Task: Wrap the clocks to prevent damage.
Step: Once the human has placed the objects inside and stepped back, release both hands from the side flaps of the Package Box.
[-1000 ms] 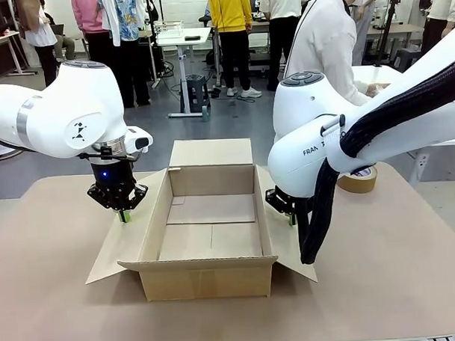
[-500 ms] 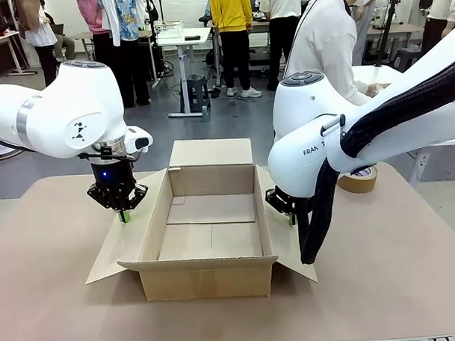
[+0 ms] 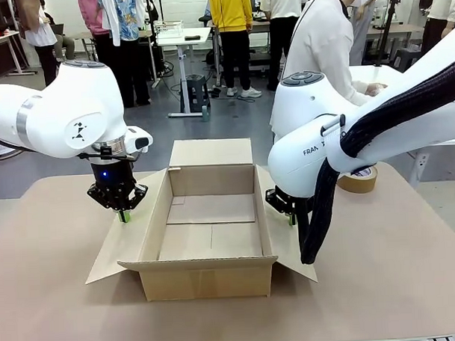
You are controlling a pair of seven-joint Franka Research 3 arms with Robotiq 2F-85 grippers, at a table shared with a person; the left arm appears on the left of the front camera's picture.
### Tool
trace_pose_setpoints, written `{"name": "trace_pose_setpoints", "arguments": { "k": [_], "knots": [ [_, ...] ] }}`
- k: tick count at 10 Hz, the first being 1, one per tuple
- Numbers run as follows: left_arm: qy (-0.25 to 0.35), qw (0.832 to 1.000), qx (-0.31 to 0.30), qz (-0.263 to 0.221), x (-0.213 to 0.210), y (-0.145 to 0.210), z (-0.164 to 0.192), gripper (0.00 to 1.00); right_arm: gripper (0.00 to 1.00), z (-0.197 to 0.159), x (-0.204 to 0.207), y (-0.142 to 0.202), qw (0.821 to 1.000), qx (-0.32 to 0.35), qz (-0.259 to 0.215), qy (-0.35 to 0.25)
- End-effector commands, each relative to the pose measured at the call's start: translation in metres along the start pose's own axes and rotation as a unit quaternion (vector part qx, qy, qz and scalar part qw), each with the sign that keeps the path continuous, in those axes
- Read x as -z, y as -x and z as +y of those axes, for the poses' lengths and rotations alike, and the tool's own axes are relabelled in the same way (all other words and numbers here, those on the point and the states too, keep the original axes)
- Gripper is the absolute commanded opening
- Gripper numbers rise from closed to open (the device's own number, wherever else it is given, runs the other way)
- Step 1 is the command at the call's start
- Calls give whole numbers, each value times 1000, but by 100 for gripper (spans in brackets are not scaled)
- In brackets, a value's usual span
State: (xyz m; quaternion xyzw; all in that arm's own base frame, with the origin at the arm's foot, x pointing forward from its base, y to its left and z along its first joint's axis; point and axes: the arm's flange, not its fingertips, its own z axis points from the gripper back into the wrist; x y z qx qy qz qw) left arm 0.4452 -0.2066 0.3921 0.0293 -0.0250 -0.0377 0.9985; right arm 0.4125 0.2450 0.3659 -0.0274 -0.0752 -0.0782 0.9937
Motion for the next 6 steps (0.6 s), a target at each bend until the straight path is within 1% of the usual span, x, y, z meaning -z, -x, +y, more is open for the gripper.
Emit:
{"name": "trace_pose_setpoints", "arguments": {
  "k": [1, 6],
  "knots": [
    [-4, 1000, 2, -1, 1, 0, 0, 0, 1, 2, 3, 1, 1000, 0, 3, 1],
    [-4, 1000, 2, -1, 1, 0, 0, 0, 1, 2, 3, 1, 1000, 0, 3, 1]
  ]
}}
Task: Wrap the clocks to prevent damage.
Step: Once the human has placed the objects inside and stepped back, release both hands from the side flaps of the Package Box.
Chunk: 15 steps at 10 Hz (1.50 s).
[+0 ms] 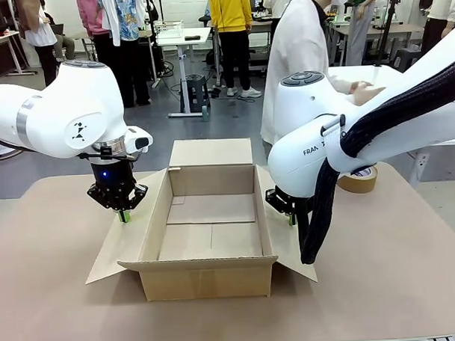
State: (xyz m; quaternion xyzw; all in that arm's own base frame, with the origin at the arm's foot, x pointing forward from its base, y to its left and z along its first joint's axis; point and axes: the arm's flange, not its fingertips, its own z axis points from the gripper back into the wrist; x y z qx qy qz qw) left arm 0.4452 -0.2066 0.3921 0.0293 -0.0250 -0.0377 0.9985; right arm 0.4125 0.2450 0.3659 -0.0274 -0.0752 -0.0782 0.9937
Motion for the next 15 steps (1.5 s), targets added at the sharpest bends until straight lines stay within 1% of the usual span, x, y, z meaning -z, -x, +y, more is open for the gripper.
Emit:
{"name": "trace_pose_setpoints", "arguments": {
  "k": [1, 15],
  "knots": [
    [-4, 1000, 2, -1, 1, 0, 0, 0, 1, 2, 3, 1, 1000, 0, 3, 1],
    [-4, 1000, 2, -1, 1, 0, 0, 0, 1, 2, 3, 1, 1000, 0, 3, 1]
  ]
}}
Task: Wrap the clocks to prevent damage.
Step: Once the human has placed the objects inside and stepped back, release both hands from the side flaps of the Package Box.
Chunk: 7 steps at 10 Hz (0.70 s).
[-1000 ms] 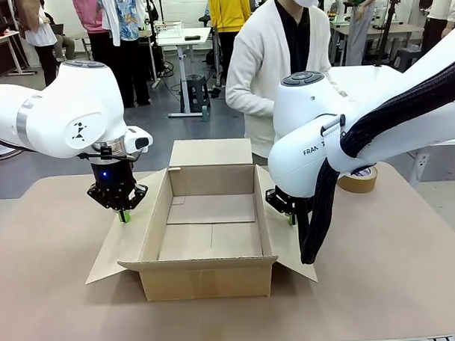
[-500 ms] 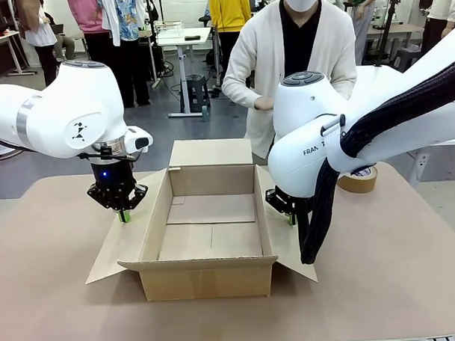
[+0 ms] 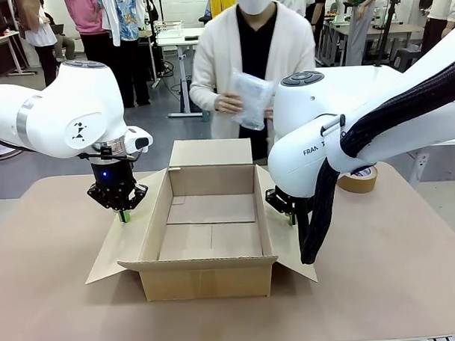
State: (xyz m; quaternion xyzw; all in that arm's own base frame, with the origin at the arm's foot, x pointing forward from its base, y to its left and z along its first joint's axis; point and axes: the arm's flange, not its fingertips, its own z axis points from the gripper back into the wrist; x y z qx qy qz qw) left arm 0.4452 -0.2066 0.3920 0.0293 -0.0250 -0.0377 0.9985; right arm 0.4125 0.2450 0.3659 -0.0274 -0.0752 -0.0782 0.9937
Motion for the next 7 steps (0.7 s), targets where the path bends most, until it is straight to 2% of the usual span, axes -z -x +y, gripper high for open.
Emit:
{"name": "trace_pose_setpoints", "arguments": {
  "k": [1, 7],
  "knots": [
    [-4, 1000, 2, -1, 1, 0, 0, 0, 1, 2, 3, 1, 1000, 0, 3, 1],
    [-4, 1000, 2, -1, 1, 0, 0, 0, 1, 2, 3, 1, 1000, 0, 3, 1]
  ]
}}
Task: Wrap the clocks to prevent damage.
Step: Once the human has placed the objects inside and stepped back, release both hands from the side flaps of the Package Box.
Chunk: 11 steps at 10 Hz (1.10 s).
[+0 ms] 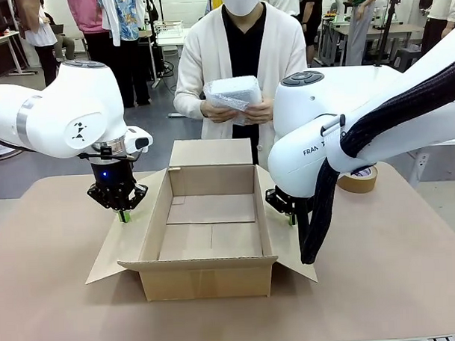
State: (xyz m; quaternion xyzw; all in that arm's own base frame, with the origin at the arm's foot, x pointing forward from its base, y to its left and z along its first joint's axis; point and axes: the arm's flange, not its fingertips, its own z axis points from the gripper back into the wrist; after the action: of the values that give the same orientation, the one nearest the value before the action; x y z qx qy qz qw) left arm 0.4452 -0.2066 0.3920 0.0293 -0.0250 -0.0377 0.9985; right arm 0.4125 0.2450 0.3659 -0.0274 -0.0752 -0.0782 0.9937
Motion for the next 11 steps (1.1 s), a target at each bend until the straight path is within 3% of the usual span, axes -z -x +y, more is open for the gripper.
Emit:
{"name": "trace_pose_setpoints", "arguments": {
  "k": [1, 11],
  "knots": [
    [-4, 1000, 2, -1, 1, 0, 0, 0, 1, 2, 3, 1, 1000, 0, 3, 1],
    [-4, 1000, 2, -1, 1, 0, 0, 0, 1, 2, 3, 1, 1000, 0, 3, 1]
  ]
}}
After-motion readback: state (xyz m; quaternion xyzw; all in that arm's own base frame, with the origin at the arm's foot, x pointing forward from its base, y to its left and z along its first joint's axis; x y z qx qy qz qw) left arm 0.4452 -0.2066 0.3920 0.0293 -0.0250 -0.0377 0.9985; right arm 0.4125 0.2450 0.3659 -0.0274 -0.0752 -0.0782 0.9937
